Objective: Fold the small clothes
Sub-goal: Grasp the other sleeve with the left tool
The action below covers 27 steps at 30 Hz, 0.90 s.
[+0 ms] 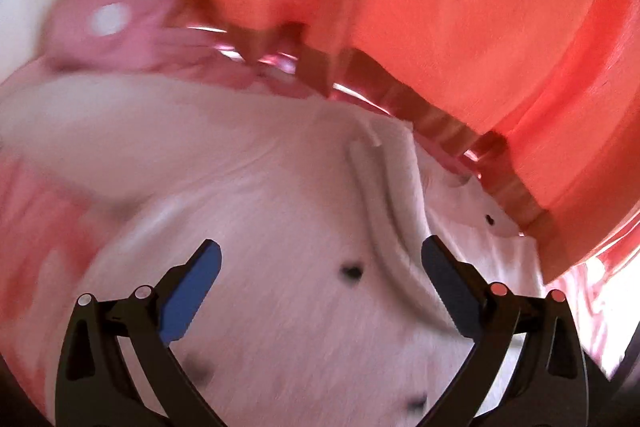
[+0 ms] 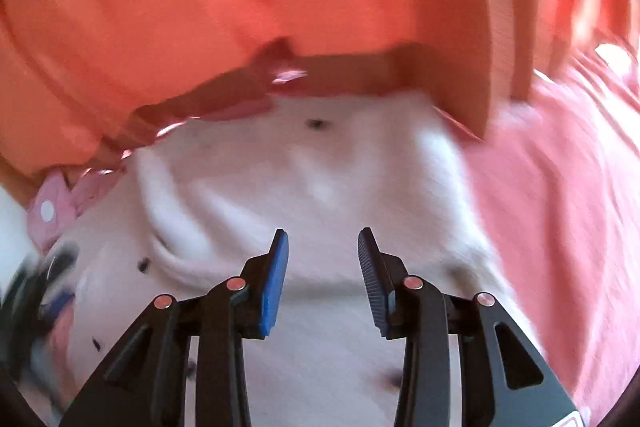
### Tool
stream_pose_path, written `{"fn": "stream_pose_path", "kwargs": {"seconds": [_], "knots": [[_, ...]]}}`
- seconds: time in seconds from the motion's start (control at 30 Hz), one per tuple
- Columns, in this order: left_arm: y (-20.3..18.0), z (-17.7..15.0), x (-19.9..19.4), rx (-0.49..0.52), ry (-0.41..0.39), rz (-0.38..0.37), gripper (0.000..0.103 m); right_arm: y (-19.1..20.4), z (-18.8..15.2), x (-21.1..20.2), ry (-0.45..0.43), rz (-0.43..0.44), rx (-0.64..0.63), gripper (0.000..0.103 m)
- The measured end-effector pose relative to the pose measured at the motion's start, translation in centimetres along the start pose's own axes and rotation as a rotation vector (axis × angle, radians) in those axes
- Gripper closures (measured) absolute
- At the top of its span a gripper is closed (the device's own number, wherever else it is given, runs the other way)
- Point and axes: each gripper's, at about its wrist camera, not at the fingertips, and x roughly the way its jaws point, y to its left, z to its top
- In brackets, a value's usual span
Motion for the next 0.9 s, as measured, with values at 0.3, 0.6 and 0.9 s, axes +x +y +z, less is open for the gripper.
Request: {"fn": "stream_pose_path", "kwargs": {"seconds": [0.3, 0.6, 0.9], "knots": [[-3.0, 1.5, 9.1, -0.041, 0.118, -0.130, 0.035, -0.4, -2.6, 2.3, 0.123, 0.054, 0.069, 0.056], [-2.4, 0.8, 3.8, -0.144, 0.082, -0.362, 0.086, -0.7, -1.9, 2.5, 0.101, 0.089, 0.095, 0.048], [4.7, -2.7, 2.5, -0.229, 0.115, -0.122, 0.090, -0.1, -1.3, 2.9, 0.093, 0.073, 0.077, 0.048]]}}
